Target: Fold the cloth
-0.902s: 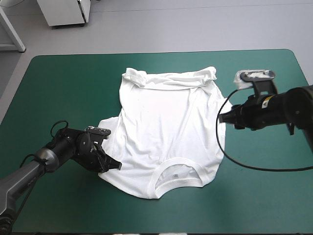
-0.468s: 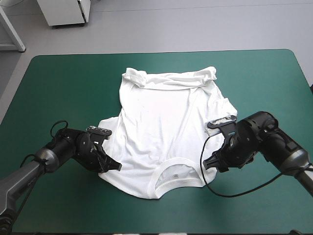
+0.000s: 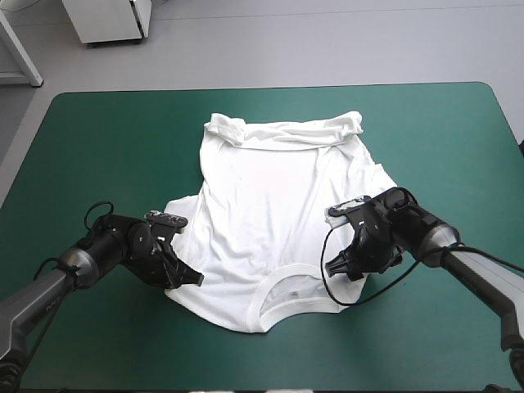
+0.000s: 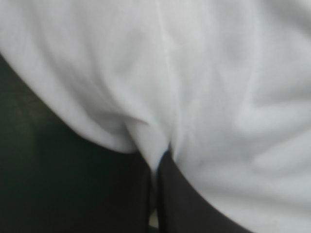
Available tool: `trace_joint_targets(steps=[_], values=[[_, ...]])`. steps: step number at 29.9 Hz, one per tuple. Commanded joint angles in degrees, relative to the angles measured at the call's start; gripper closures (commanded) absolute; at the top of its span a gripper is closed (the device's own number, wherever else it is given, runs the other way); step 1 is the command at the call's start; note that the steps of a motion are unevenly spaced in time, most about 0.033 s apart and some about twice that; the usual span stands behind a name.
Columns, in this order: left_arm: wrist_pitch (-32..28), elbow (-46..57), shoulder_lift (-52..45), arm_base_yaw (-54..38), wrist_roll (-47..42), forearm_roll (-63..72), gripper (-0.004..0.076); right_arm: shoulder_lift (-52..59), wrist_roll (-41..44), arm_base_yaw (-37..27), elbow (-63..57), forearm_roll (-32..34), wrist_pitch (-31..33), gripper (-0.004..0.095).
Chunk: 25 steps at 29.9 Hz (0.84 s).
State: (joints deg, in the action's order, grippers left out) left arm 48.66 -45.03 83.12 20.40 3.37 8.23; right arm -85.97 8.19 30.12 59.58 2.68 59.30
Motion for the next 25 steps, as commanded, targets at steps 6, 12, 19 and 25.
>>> trace_joint_targets(steps=[6,12,19,25], values=[[-0.9,2.0,1.8,1.3,0.0,8.6,0.0733,-5.3,1.1,-0.1,1.0,2.1,-2.3,0.038],[-0.7,1.8,1.6,1.3,0.2,8.9,0.0733,-7.1,4.2,-0.1,-3.1,1.1,-5.9,0.0585],[-0.3,0.9,1.6,1.3,0.2,9.3,0.0733,-6.8,4.4,-0.1,-4.8,-0.3,-6.1,0.0927],[5.2,-8.3,0.5,1.3,1.7,8.2,0.0733,-2.3,5.7,-0.1,-2.5,0.9,-4.1,0.0927]])
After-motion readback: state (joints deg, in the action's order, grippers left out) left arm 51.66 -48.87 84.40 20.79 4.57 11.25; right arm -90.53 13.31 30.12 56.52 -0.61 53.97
